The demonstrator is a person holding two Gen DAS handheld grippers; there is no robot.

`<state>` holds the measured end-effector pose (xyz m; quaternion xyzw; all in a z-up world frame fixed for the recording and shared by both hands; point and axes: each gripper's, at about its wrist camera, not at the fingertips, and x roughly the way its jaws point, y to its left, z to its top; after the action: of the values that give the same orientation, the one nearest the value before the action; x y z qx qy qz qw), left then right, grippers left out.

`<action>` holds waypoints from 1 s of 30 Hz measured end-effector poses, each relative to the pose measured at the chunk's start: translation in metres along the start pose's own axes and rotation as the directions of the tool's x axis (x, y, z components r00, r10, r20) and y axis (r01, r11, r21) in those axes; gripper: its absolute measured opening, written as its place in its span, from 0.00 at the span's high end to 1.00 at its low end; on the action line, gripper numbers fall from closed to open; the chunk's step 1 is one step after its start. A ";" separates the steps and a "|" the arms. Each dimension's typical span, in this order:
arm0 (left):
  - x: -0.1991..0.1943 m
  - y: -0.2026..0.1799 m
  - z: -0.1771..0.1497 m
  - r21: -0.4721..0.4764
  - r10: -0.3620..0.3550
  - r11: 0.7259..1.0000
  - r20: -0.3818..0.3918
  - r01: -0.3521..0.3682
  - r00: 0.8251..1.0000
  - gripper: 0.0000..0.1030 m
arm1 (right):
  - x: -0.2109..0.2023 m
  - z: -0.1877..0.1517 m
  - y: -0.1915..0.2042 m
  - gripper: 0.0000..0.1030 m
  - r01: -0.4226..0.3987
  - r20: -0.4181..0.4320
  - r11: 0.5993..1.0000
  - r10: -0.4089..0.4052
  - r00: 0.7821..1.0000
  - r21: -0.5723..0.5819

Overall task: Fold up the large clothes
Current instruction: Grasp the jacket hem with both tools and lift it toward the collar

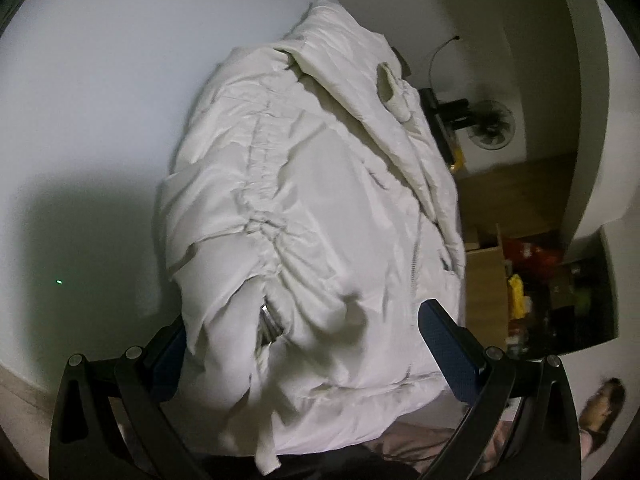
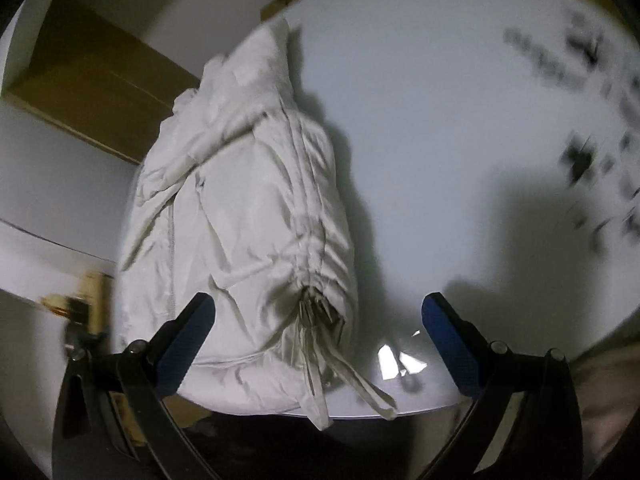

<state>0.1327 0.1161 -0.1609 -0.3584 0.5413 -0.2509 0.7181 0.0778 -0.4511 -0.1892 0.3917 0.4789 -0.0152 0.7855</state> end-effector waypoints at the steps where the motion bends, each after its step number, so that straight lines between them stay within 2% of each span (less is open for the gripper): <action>1: 0.002 0.000 0.003 -0.012 -0.022 1.000 -0.002 0.022 1.000 0.00 | 0.007 0.000 -0.003 0.00 -0.019 -0.015 1.000 0.020 1.000 0.019; 5: 0.010 0.002 0.014 -0.048 -0.081 0.996 -0.027 0.080 0.996 0.00 | 0.019 0.003 0.005 0.00 -0.108 -0.034 0.994 0.109 0.993 0.026; 9: 0.022 -0.004 0.021 -0.016 -0.086 0.996 -0.066 0.085 0.994 0.00 | 0.036 0.006 0.021 0.00 -0.173 -0.082 0.985 0.175 0.981 0.020; 15: 0.024 -0.010 0.015 0.050 -0.083 0.995 -0.068 0.086 0.994 0.00 | 0.043 0.001 0.041 0.02 -0.115 -0.069 0.992 0.111 0.991 -0.052; 17: 0.020 -0.007 0.014 0.027 -0.074 0.997 -0.053 0.076 0.996 0.02 | 0.042 0.000 0.042 0.08 -0.085 -0.062 0.995 0.081 0.995 -0.054; 18: 0.018 -0.005 0.013 0.020 -0.075 0.997 -0.051 0.077 0.996 0.02 | 0.041 0.000 0.041 0.22 -0.063 -0.057 0.997 0.060 0.997 -0.054; 19: 0.016 -0.003 0.013 0.017 -0.075 0.997 -0.051 0.076 0.996 0.05 | 0.040 0.000 0.038 0.42 -0.038 -0.053 0.998 0.035 0.998 -0.048; 20: 0.016 -0.002 0.013 0.012 -0.070 0.997 -0.049 0.070 0.996 0.10 | 0.041 0.001 0.034 0.51 -0.031 -0.051 0.999 0.029 0.998 -0.034; 21: 0.017 0.000 0.014 0.006 -0.046 0.999 -0.049 0.046 0.998 0.27 | 0.042 0.002 0.027 0.61 -0.049 -0.054 0.999 0.048 0.997 -0.014; 22: 0.017 0.002 0.014 -0.001 -0.006 1.000 -0.048 0.006 0.999 0.50 | 0.043 0.002 0.023 0.66 -0.073 -0.059 0.997 0.073 0.996 0.004; 23: 0.019 0.003 0.013 -0.011 0.020 1.000 -0.046 -0.020 0.999 0.59 | 0.044 0.002 0.020 0.68 -0.079 -0.060 0.997 0.079 0.995 0.011; 25: 0.019 0.008 0.012 -0.032 0.020 0.999 -0.045 -0.022 0.999 0.68 | 0.045 0.001 0.021 0.72 -0.069 -0.057 0.998 0.068 0.996 -0.003; 30: 0.019 0.007 0.008 -0.015 0.058 0.998 -0.046 -0.058 0.997 0.77 | 0.045 -0.001 0.017 0.79 -0.084 -0.043 0.996 0.085 0.995 0.012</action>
<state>0.1458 0.1079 -0.1767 -0.3427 0.5697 -0.2334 0.7096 0.1080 -0.4231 -0.2137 0.4159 0.4786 0.0241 0.7729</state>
